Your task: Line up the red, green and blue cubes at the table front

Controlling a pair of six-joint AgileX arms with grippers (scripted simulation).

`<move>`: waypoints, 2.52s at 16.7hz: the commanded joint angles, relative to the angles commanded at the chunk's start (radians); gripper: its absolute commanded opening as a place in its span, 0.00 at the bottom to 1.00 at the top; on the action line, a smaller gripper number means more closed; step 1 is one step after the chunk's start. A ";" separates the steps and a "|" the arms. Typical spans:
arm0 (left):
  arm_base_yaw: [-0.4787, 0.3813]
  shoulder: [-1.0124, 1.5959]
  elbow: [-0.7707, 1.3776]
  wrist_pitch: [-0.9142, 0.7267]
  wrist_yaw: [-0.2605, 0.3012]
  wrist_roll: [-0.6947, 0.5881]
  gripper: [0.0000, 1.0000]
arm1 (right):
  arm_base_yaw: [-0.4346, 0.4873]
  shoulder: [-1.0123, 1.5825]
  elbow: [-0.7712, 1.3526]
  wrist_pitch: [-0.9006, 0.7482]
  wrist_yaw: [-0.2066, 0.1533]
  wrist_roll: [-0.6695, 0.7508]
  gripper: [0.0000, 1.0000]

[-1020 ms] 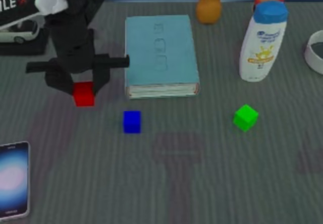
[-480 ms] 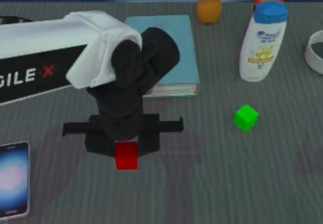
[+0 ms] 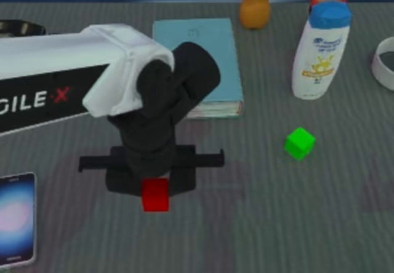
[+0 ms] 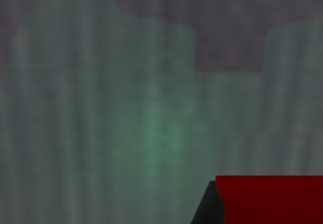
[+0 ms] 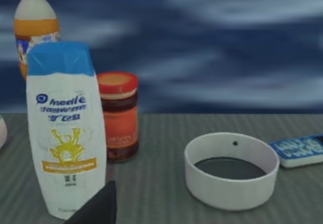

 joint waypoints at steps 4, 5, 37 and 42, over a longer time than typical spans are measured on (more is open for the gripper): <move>-0.001 0.051 -0.101 0.165 0.001 -0.002 0.00 | 0.000 0.000 0.000 0.000 0.000 0.000 1.00; -0.002 0.063 -0.123 0.198 0.001 -0.002 0.00 | 0.000 0.000 0.000 0.000 0.000 0.000 1.00; -0.002 0.052 -0.097 0.158 -0.001 -0.008 1.00 | 0.000 0.000 0.000 0.000 0.000 0.000 1.00; 0.008 -0.023 0.005 -0.026 0.000 -0.013 1.00 | 0.000 0.000 0.000 0.000 0.000 0.000 1.00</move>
